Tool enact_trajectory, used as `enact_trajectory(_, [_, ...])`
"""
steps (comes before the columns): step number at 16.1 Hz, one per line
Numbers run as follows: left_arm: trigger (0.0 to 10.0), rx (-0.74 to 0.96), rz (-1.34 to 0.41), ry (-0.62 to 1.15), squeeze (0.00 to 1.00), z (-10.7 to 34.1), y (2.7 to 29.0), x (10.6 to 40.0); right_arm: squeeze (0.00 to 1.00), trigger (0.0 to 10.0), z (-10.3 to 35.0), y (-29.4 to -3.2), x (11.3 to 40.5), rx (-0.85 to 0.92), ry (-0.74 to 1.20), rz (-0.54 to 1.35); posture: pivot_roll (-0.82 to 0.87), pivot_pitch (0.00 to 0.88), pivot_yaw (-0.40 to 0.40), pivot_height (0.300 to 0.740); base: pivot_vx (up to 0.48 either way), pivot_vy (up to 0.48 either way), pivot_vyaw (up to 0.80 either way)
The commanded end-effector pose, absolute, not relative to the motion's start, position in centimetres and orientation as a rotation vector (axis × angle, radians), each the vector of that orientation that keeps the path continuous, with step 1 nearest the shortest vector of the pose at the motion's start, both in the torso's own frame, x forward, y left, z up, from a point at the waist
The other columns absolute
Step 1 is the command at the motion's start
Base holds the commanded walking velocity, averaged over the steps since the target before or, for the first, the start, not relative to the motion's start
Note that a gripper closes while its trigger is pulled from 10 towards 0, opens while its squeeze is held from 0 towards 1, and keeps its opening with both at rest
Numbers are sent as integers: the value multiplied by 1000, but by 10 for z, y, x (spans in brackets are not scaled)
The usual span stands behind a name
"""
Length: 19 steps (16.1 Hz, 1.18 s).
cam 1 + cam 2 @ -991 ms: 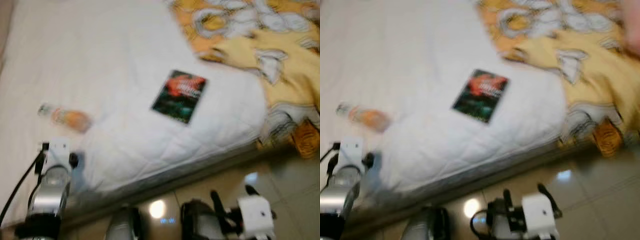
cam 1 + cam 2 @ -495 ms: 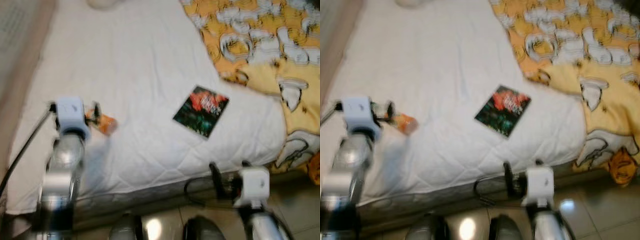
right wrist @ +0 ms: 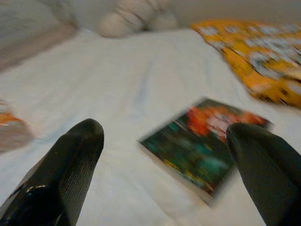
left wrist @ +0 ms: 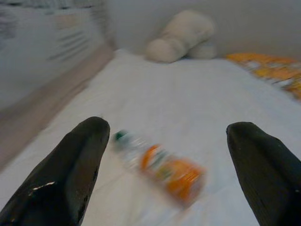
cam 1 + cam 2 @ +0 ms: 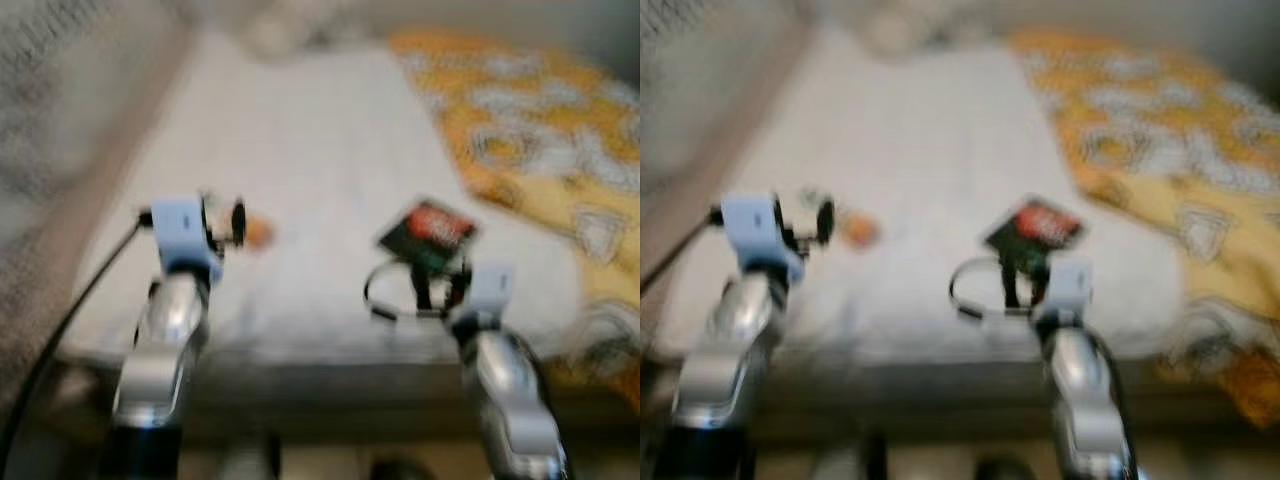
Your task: Clean up the room
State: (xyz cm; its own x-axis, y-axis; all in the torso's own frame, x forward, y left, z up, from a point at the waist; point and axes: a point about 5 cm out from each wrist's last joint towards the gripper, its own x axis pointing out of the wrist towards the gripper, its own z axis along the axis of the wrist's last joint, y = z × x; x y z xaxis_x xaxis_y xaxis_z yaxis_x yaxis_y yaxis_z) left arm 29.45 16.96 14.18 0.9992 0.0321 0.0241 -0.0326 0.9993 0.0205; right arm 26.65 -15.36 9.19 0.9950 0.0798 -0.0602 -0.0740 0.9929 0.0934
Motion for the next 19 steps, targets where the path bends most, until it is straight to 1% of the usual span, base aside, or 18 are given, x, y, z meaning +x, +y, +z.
enact_trajectory(1, [10000,51,17,-3,0,139,169,300,0,10000,90,-153,265,95,53,74,134,0,-26,690,0,0,0])
enact_trajectory(2, [10000,110,-2,35,0,132,166,308,0,10000,87,-152,262,69,43,64,120,0,-13,690,0,0,0])
enact_trajectory(4, [10000,68,-20,43,0,130,162,313,0,10000,85,-149,261,74,44,65,94,0,6,690,0,0,0])
enact_trajectory(6, [10000,21,-64,10,0,131,159,309,0,10000,84,-146,254,76,33,60,75,0,20,690,328,0,0])
enact_trajectory(7, [10000,0,-103,-59,0,138,157,292,0,10000,89,-153,236,79,-7,28,64,0,24,690,439,0,0])
enact_trajectory(8, [10000,-8,-103,-72,0,138,158,285,0,10000,89,-157,225,68,-13,17,64,0,24,690,450,0,0])
enact_trajectory(9, [10000,-3,-111,-93,0,138,157,279,0,10000,86,-162,212,45,1,8,53,0,22,690,458,0,0])
enact_trajectory(10, [10000,-21,-124,-103,0,140,149,283,0,10000,78,-167,206,32,34,-6,49,0,17,690,458,0,0])
enact_trajectory(12, [10000,-3,-165,-121,0,144,139,293,0,10000,76,-168,211,27,42,-9,38,0,19,690,459,0,0])
enact_trajectory(15, [10000,32,-224,-121,0,145,132,302,0,10000,82,-166,221,15,19,6,31,0,23,690,461,0,0])
enact_trajectory(17, [10000,23,-229,-97,0,143,130,308,0,10000,80,-166,222,8,24,7,30,0,24,690,461,0,0])
enact_trajectory(19, [10000,27,-264,-77,0,142,120,317,0,10000,76,-164,216,7,36,7,11,0,32,690,461,0,0])
